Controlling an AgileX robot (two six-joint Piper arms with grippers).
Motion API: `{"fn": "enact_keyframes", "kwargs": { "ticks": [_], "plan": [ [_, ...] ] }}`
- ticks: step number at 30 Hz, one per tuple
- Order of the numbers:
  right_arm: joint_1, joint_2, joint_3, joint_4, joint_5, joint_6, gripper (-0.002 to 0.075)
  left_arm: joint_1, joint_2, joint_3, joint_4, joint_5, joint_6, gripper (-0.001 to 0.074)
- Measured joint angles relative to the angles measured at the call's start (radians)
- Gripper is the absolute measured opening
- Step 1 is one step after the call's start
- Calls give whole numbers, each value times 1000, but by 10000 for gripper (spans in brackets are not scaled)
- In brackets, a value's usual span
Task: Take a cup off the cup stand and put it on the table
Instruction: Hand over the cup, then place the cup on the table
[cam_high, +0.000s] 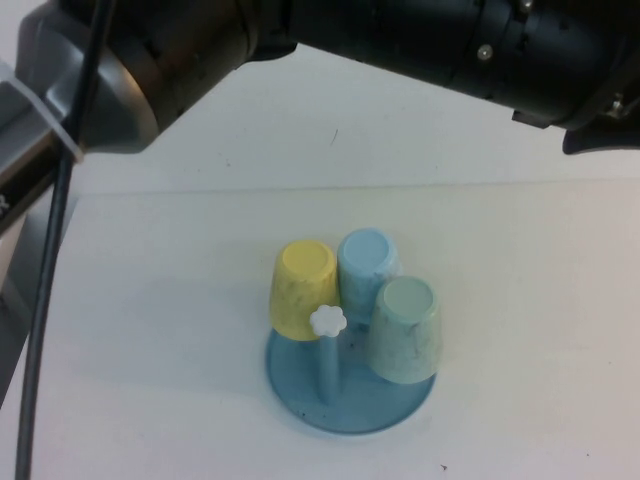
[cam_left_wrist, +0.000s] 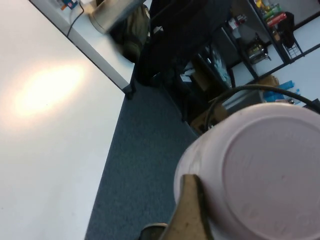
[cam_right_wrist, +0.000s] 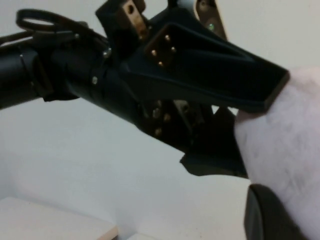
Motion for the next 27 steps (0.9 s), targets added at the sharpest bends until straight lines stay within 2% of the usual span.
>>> {"fn": "enact_keyframes", "kwargs": {
  "ticks": [2,7,9,11,14,18,19,22,27],
  "plan": [
    [3,0,0,0,5,0,54,0,2,0,2,0,27,528],
    [3,2,-1,0,-42,-9,23,-6,4,0,87,76,50,662],
    [3,9,-2,-30,-46,18,22,7,4,0,105,94,50,673],
    [3,29,-11,-120,-49,69,22,24,-2,0,122,108,50,649],
    [3,96,-53,-352,-36,208,22,52,-19,0,187,121,23,510],
    [3,234,-187,-691,54,391,22,63,-59,0,302,132,-18,181],
    [3,279,-224,-761,85,425,22,65,-72,0,320,132,-18,118],
    [5,429,-311,-917,167,494,22,65,-125,0,373,137,-6,35],
    [27,711,-408,-1085,260,524,22,65,-227,0,619,147,-40,5]
  ]
}}
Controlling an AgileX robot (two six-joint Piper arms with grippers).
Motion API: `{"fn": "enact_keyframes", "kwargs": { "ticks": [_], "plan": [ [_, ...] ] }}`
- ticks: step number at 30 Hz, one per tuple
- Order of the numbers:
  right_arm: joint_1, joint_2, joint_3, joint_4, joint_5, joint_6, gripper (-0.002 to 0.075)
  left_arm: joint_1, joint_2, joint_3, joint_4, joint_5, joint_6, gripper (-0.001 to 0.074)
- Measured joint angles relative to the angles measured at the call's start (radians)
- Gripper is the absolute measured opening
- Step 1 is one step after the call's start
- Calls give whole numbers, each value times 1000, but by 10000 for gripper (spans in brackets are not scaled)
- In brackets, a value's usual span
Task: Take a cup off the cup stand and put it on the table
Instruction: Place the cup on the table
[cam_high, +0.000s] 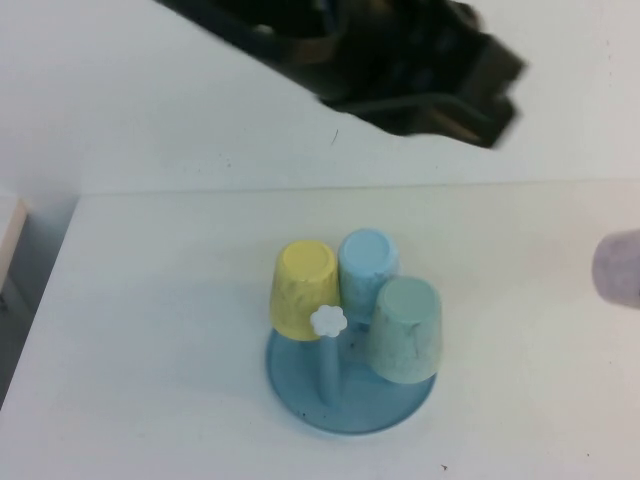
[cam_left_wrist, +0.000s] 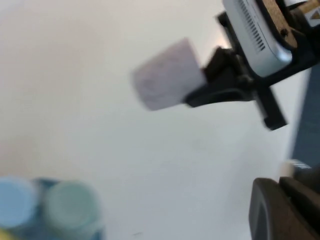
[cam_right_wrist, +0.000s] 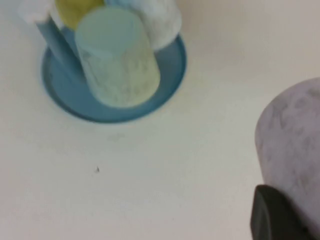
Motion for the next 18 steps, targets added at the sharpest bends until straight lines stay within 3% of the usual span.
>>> {"fn": "enact_keyframes", "kwargs": {
  "ticks": [7,12,18],
  "plan": [
    [195,236,-39,-262,-84,148,22,1,-192,73,330,7,-109,0],
    [281,358,-46,-361,-146,219,22,1,-326,222,363,11,-125,0],
    [296,486,-46,-419,-166,235,22,2,-468,458,372,7,-133,-1]
  ]
}}
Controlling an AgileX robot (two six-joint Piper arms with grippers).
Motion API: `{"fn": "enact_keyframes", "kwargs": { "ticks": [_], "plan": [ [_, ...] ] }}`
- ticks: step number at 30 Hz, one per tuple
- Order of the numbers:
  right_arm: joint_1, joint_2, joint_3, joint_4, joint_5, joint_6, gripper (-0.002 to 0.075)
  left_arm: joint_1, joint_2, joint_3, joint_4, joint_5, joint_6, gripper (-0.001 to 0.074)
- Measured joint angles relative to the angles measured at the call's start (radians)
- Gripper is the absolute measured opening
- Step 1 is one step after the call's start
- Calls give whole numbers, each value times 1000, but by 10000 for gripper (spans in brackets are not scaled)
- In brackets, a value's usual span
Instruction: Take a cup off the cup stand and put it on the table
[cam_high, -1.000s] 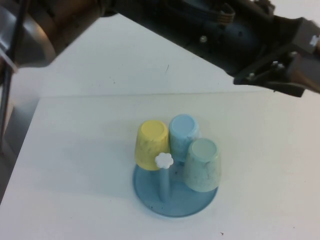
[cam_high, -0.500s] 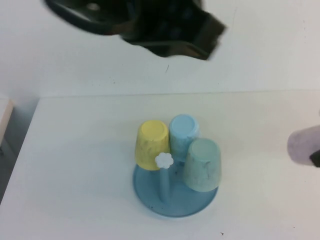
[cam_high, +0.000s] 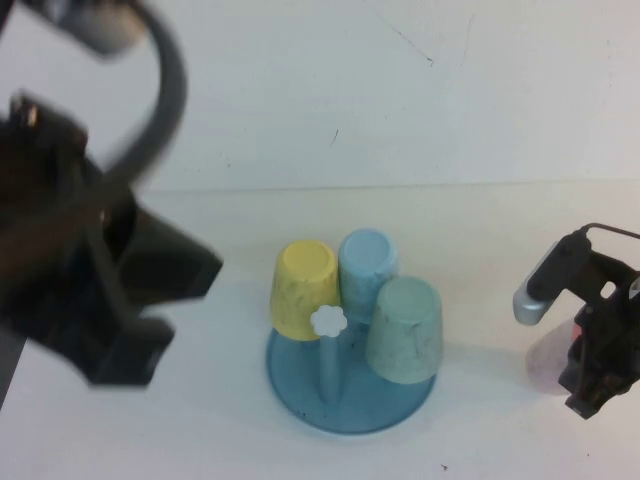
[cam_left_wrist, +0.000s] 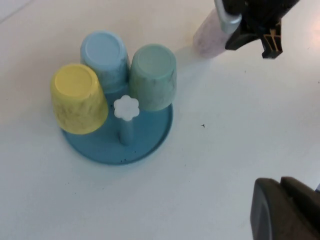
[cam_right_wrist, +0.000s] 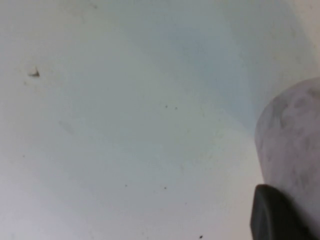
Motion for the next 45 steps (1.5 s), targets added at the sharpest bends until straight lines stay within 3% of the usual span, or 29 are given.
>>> {"fn": "enact_keyframes", "kwargs": {
  "ticks": [10,12,17,20,25,37,39,43,45],
  "plan": [
    [0,32,-2,-14,-61,2,46,0,-140,274,2,-112,-21,-1],
    [0,36,-2,-5,-61,2,104,0,-156,293,2,-117,-32,-1],
    [0,39,-2,13,-61,17,344,0,-190,300,2,-130,-45,-1],
    [0,39,-2,13,-61,25,397,0,-208,300,-2,-139,-48,-1],
    [0,11,-4,19,-59,27,415,0,-233,300,-2,-146,-67,-1],
    [0,-261,-11,55,-15,32,400,0,-314,300,58,-154,-76,-1],
    [0,-335,-11,53,0,36,341,0,-350,315,62,-188,-77,-1],
    [0,-489,-11,17,35,37,120,0,-460,399,33,-317,-78,-1],
    [0,-563,-11,2,45,48,55,0,-515,465,20,-368,-76,-1]
  ]
}}
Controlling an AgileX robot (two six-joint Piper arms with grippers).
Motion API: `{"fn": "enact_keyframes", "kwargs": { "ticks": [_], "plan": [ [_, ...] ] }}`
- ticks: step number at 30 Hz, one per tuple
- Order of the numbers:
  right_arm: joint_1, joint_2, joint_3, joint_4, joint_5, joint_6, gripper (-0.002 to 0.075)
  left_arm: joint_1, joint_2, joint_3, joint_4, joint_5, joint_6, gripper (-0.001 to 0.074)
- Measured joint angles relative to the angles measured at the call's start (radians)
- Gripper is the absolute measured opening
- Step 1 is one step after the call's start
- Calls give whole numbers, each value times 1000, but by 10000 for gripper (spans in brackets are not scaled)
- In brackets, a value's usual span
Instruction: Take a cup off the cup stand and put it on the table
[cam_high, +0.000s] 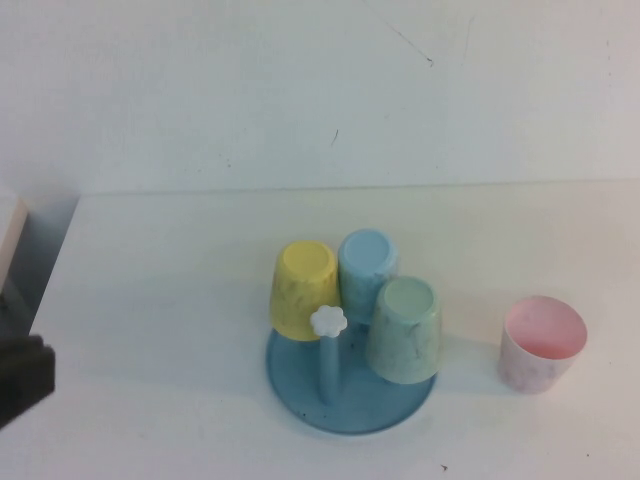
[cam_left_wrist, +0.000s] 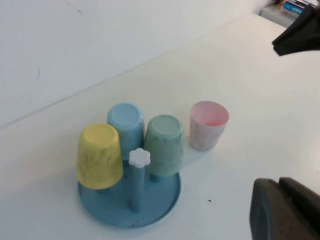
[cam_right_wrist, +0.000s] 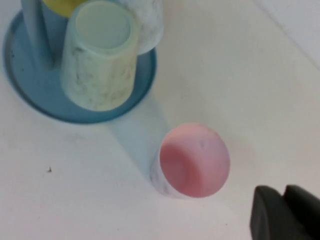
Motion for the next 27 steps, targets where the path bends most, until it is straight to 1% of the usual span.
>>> {"fn": "enact_keyframes", "kwargs": {
  "ticks": [1,4,9,13,20,27],
  "plan": [
    [0,-47,0,-6,6,5,34,0,-23,37,-2,-22,8,-1],
    [0,-147,5,-11,10,16,12,0,-75,146,-4,-69,31,-1],
    [0,-331,80,-14,8,20,4,0,-115,311,11,-174,51,-1],
    [0,-475,197,-14,8,25,2,0,-116,391,67,-236,66,-2],
    [0,-690,428,-8,8,33,1,0,-116,431,113,-289,69,-2],
    [0,-754,528,4,13,37,1,0,-116,433,113,-289,69,-2]
  ]
}}
